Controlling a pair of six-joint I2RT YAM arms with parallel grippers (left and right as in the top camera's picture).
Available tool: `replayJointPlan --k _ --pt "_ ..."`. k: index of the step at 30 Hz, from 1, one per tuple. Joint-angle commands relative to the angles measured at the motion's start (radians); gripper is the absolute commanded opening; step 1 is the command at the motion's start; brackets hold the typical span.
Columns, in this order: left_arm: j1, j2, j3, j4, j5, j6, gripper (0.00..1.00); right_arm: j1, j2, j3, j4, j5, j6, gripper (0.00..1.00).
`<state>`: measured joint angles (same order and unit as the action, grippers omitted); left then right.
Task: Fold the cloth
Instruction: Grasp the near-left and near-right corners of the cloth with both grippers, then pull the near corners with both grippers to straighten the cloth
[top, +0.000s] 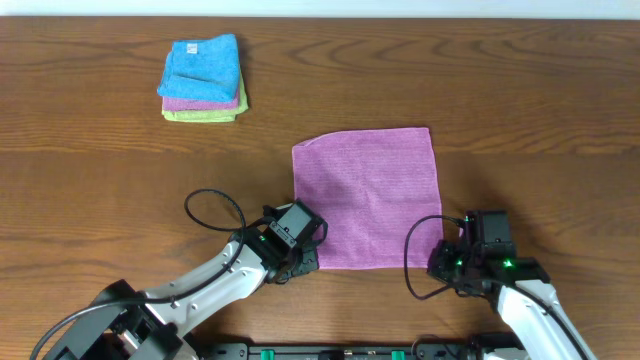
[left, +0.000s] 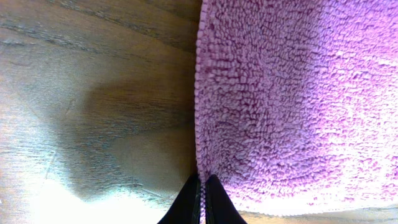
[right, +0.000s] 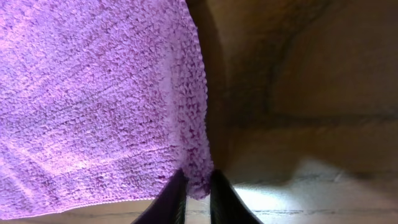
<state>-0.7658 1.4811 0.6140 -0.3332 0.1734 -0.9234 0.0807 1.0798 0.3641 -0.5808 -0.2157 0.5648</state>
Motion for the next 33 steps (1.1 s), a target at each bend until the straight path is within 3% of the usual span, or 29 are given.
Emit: replayJointPlan --k 1,13,23,33 --pt "0.0 0.043 -0.043 -0.029 0.007 0.002 0.06 -0.008 0.002 -0.005 0.002 0.01 0.019 0.02" --pt "0.009 0.041 0.014 -0.065 0.135 0.001 0.06 -0.008 0.002 0.078 -0.065 0.002 0.025 0.02" --pt "0.089 0.013 0.194 -0.289 0.09 0.029 0.06 -0.008 0.002 0.139 -0.088 0.002 0.012 0.02" --pt "0.112 0.005 0.25 -0.288 0.054 0.029 0.06 -0.007 0.002 0.149 0.01 -0.074 -0.023 0.01"
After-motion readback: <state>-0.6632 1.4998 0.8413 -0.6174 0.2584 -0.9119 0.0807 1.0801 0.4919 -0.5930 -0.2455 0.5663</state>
